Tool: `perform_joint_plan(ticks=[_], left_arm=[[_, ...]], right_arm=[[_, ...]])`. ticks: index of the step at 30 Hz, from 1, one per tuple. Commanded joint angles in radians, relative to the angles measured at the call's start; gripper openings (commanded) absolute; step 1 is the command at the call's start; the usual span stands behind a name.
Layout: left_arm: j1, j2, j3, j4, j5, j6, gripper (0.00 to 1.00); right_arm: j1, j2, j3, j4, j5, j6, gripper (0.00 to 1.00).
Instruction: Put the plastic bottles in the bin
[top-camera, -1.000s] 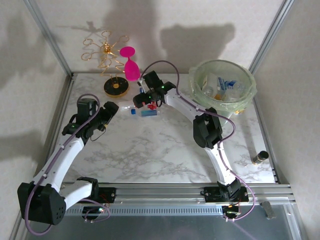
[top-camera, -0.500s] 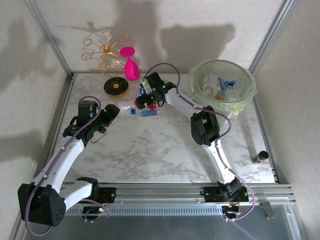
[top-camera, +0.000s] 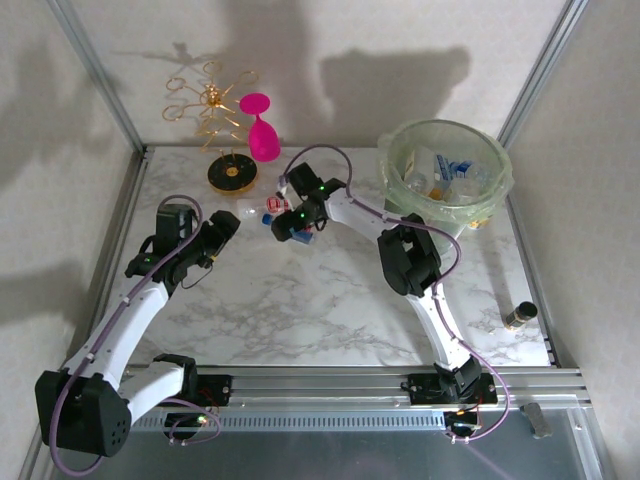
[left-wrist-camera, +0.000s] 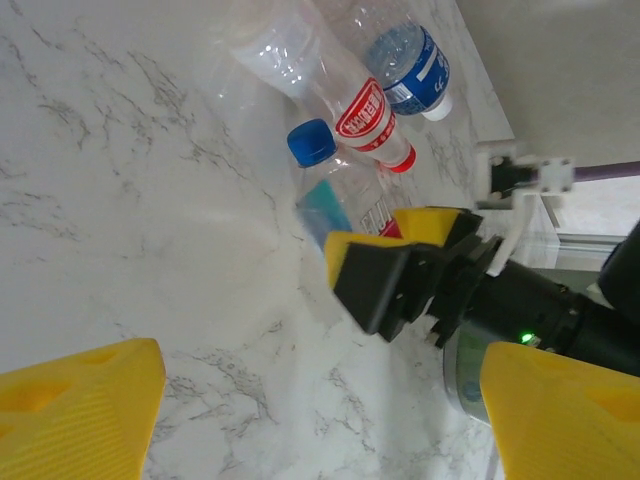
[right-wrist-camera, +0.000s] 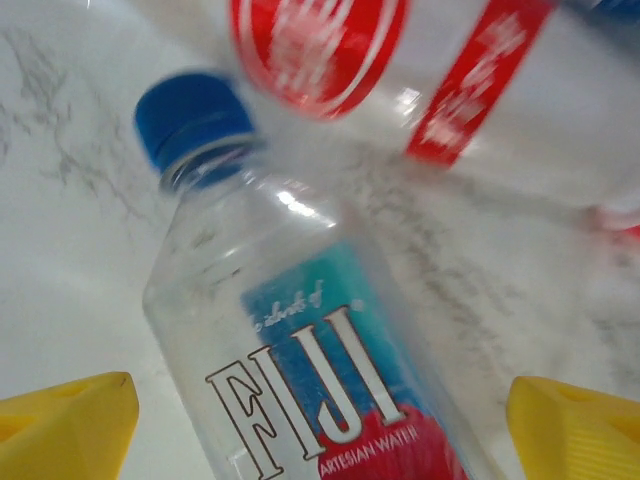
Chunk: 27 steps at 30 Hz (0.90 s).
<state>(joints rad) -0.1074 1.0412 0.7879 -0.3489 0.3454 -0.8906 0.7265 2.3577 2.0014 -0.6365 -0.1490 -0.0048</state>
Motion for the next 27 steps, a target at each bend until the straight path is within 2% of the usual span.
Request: perform_joint_plan(ticks=[1, 8, 12, 17, 19, 22, 27], left_arm=[[0.009, -0.029, -0.01, 0.007, 0.013, 0.016, 0.82], [0.009, -0.041, -0.008, -0.004, 0.008, 0.025, 0.82], [0.009, -0.04, -0.009, -0.004, 0.008, 0.025, 0.82], [0.009, -0.039, -0.005, -0.005, 0.009, 0.024, 0.82], [0.009, -0.041, 0.0, -0.006, 0.01, 0.022, 0.82], [0.009, -0.045, 0.004, -0.007, 0.012, 0.02, 0.82], [0.007, -0.048, 0.006, 0.004, 0.03, 0.015, 0.82]], right_arm=[[0.041, -0.036, -0.009, -0.042, 0.046, -0.039, 0.92], [0.066, -0.033, -0.04, -0.018, 0.146, -0.043, 0.8], [0.077, -0.04, -0.053, -0.003, 0.166, -0.049, 0.73], [0.09, -0.054, -0.071, -0.012, 0.178, -0.057, 0.6], [0.095, -0.072, -0.087, -0.016, 0.197, -0.052, 0.58], [0.098, -0.131, -0.152, -0.002, 0.209, -0.035, 0.56], [0.099, -0.321, -0.319, 0.059, 0.193, -0.007, 0.53]])
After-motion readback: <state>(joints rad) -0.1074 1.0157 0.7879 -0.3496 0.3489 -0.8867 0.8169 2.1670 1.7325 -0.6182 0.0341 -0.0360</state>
